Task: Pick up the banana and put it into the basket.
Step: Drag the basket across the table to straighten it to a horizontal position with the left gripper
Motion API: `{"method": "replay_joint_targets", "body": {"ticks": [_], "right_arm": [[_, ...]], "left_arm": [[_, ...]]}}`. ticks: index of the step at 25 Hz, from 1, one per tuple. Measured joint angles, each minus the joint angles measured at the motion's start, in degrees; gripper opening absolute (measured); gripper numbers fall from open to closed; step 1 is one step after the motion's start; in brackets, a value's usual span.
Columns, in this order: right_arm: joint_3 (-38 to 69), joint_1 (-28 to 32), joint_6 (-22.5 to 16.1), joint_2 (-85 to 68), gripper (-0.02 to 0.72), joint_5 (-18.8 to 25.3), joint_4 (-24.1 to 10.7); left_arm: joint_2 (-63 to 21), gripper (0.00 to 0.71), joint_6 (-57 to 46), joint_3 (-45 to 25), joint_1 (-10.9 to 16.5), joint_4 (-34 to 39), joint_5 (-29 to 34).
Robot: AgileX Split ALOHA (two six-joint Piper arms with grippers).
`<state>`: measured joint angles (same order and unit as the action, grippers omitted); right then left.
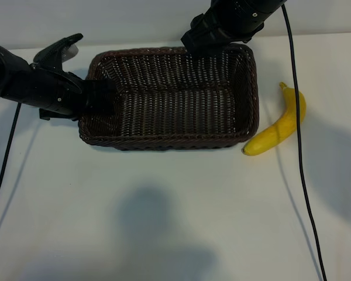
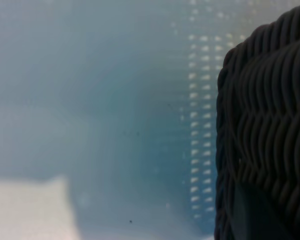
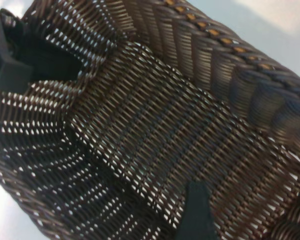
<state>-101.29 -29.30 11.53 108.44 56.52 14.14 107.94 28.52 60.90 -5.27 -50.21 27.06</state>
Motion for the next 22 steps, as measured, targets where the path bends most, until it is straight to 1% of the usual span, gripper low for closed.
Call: {"method": "replay_joint_targets", "body": {"ticks": [3,14,22], "right_arm": [[0.0,0.0,0.0,0.0,0.563,0.0,-0.1],[0.0,0.0,0.0,0.0,0.563,0.0,-0.1],[0.0,0.0,0.0,0.0,0.563,0.0,-0.1]], "left_arm": [[-0.1,0.166,-0.4,0.0,0.0,0.7,-0.2],[-0.1,0.166,-6.4,0.0,0.0,8.9,-0.4],[-0.1,0.166,-7.3,0.0,0.0,9.5,-1.6]]}}
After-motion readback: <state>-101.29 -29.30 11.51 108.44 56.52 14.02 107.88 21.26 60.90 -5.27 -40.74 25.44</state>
